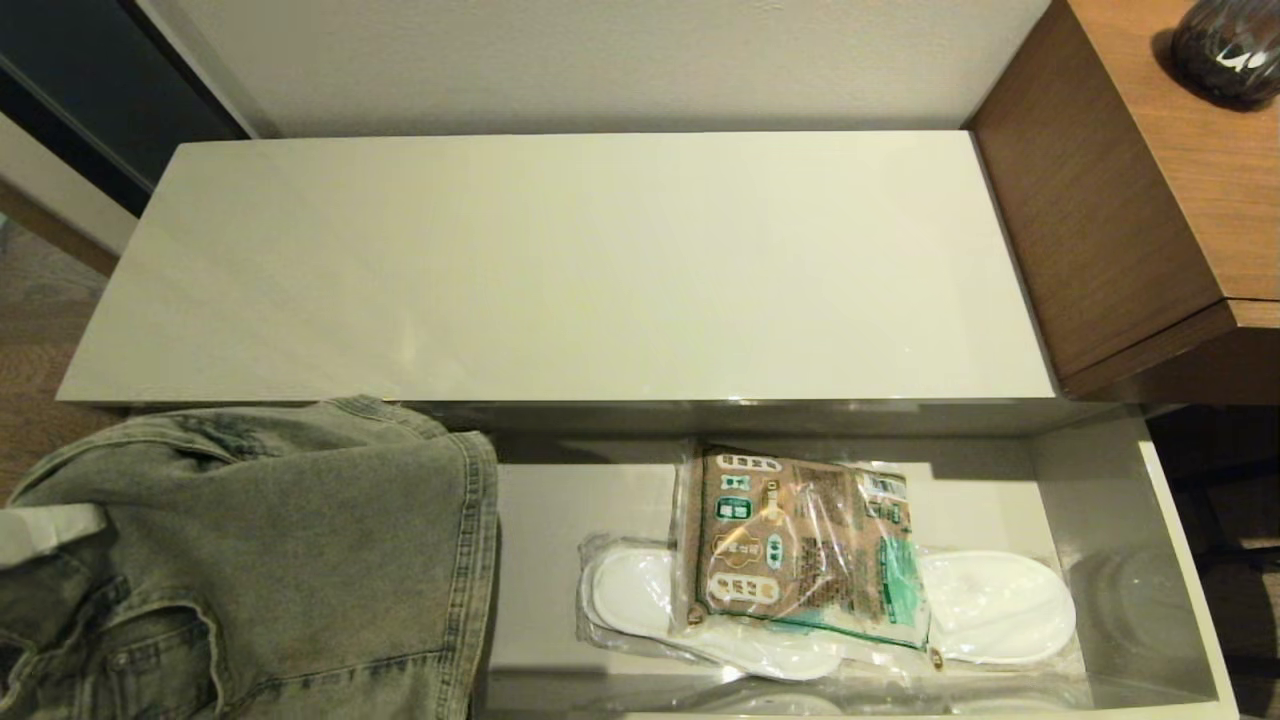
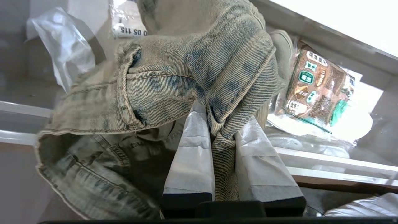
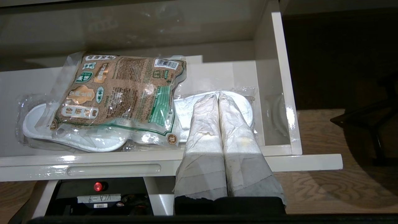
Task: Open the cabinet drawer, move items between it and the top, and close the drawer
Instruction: Put the shorts in the drawer
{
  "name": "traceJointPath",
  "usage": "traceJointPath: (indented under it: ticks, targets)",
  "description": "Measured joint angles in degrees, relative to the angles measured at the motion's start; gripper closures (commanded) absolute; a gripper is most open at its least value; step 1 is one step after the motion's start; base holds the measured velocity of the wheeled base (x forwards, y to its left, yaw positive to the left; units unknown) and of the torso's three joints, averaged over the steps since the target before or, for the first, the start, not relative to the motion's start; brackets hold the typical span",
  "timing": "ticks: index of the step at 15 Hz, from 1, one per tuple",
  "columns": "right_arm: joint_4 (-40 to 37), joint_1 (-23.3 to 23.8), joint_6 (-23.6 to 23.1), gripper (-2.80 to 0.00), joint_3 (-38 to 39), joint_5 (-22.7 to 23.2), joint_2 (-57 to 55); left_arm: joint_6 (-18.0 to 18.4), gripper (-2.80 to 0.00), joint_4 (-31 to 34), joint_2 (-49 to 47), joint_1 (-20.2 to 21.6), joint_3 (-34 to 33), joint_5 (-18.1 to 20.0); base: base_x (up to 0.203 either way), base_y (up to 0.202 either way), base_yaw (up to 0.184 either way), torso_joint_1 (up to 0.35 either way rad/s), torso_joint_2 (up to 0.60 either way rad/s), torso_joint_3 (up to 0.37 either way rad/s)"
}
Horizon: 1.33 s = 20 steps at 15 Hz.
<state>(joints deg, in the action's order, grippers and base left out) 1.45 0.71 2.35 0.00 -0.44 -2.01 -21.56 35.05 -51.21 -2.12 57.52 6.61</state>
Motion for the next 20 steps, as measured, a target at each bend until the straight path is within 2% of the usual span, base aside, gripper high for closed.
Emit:
traceJointPath:
  ticks: [3,7,12,14,17,20]
  targets:
    - [0.0,0.0,0.0,0.00,0.0,0.0,0.0,0.3,0.00,0.1,0.3,0.0,-3.2,0.2,0.000,0.000,0.000,0.000,0.00,0.000]
    - [0.0,0.0,0.0,0.00,0.0,0.0,0.0,1.6,0.00,-0.7,1.3,0.0,-14.2,0.3,0.000,0.000,0.000,0.000,0.00,0.000]
    - [0.0,0.0,0.0,0.00,0.0,0.0,0.0,1.9,0.00,-4.3,1.2,-0.1,-22.0,0.4,0.000,0.000,0.000,0.000,0.00,0.000]
    - [0.0,0.0,0.0,0.00,0.0,0.0,0.0,1.5,0.00,-7.5,0.4,-0.1,-22.1,0.5,0.000,0.000,0.000,0.000,0.00,0.000]
    - [0.0,0.0,0.0,0.00,0.0,0.0,0.0,-0.5,0.00,-13.8,-2.3,0.1,-18.4,0.3,0.000,0.000,0.000,0.000,0.00,0.000]
    - [0.0,0.0,0.0,0.00,0.0,0.0,0.0,-1.4,0.00,-14.2,-4.2,0.0,-13.5,0.6,0.000,0.000,0.000,0.000,0.00,0.000]
